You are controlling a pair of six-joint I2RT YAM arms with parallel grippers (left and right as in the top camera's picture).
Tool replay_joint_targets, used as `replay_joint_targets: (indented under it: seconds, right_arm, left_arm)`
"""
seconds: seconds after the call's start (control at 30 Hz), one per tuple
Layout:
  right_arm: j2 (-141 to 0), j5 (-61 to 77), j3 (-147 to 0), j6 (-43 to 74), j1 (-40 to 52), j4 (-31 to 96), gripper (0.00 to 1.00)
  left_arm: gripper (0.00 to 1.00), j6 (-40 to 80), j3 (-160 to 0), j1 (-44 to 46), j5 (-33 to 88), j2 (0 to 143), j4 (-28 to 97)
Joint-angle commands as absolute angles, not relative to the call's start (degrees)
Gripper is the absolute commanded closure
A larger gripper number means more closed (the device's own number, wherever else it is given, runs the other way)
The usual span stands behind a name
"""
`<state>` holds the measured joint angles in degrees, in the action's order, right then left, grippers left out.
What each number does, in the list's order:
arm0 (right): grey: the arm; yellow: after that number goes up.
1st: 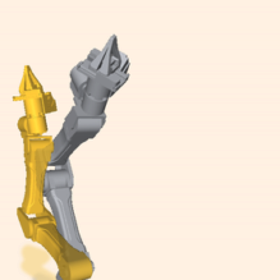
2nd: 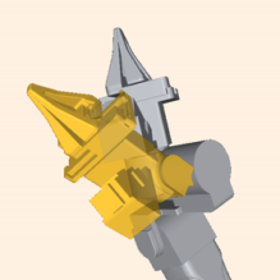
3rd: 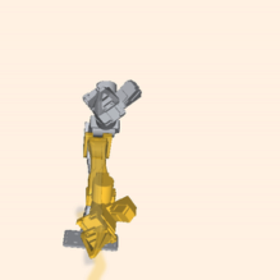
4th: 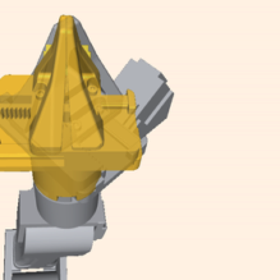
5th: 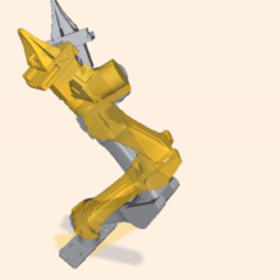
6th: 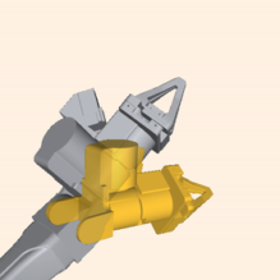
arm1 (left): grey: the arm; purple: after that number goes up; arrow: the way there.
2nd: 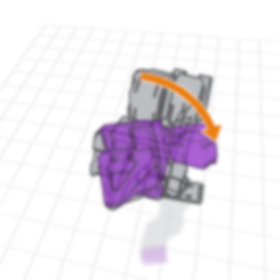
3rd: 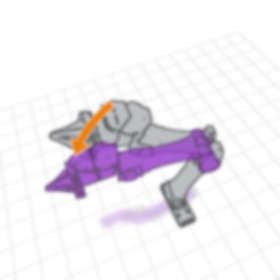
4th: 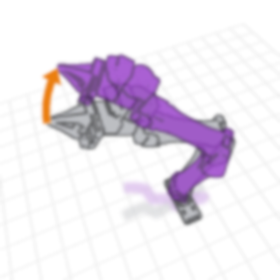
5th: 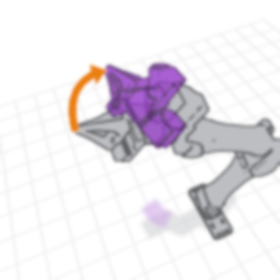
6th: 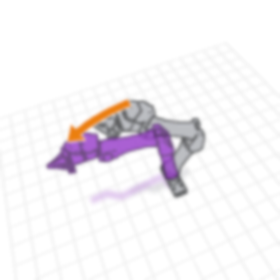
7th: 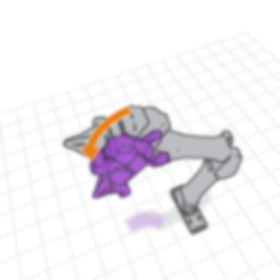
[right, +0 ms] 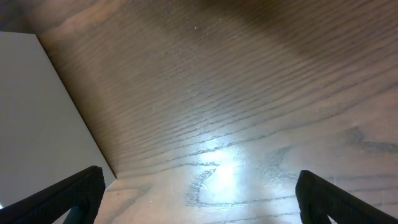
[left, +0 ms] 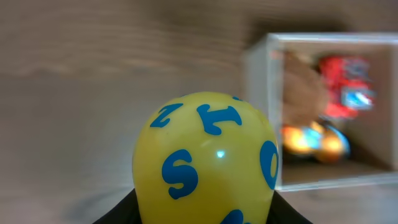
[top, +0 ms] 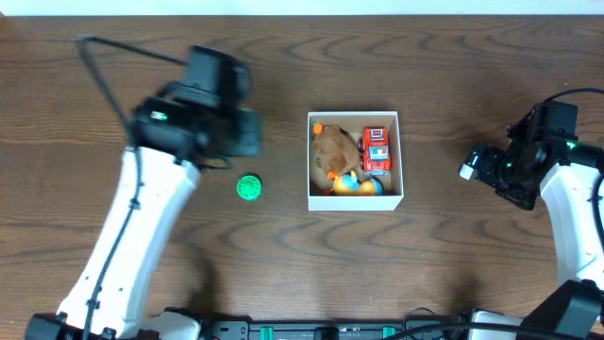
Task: Pack container
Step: 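Carry the yellow ball into the box and release it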
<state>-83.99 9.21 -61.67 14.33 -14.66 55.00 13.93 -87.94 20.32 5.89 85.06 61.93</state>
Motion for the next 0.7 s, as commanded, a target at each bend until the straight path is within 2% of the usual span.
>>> replay_joint_targets:
  seconds: [0.0,0.23,0.43,0.47,0.5,0.53,0.6,0.67]
  right_arm:
    - [-83.9,9.45,-61.49,14.5,-14.94,55.02,0.01]
    - [-83.9,9.47,-61.49,14.5,-14.94,55.05,0.01]
    - [-83.9,9.47,-61.49,14.5,-14.94,55.09,0.01]
    - [-83.9,9.47,-61.49,14.5,-14.94,55.09,0.01]
    - [-83.9,9.47,-61.49,14.5,-14.94,55.09,0.01]
    - [-83.9,9.47,-61.49,14.5,-14.94,55.09,0.01]
    - [-83.9,9.47,-61.49,14.5,-14.94,55.07,0.01]
    - [-83.9,9.47,-61.49,14.5,-14.94,55.07,0.01]
  left_arm:
    - [0.79,14.0,-87.94,27.42,5.56,87.35,60.6]
    - [0.79,14.0,-87.83,38.26,5.58,96.14,57.67]
    - [0.77,14.02,-87.83,41.15,5.58,102.1,57.54]
    - [0.69,14.02,-87.83,41.23,5.58,102.74,57.54]
    - [0.54,14.04,-87.83,41.23,5.58,103.07,57.54]
    - [0.46,14.04,-87.83,41.21,5.58,103.35,57.52]
    - [0.39,14.02,-87.83,41.15,5.58,103.42,57.49]
    - [0.25,14.02,-87.83,41.06,5.54,103.37,57.45]
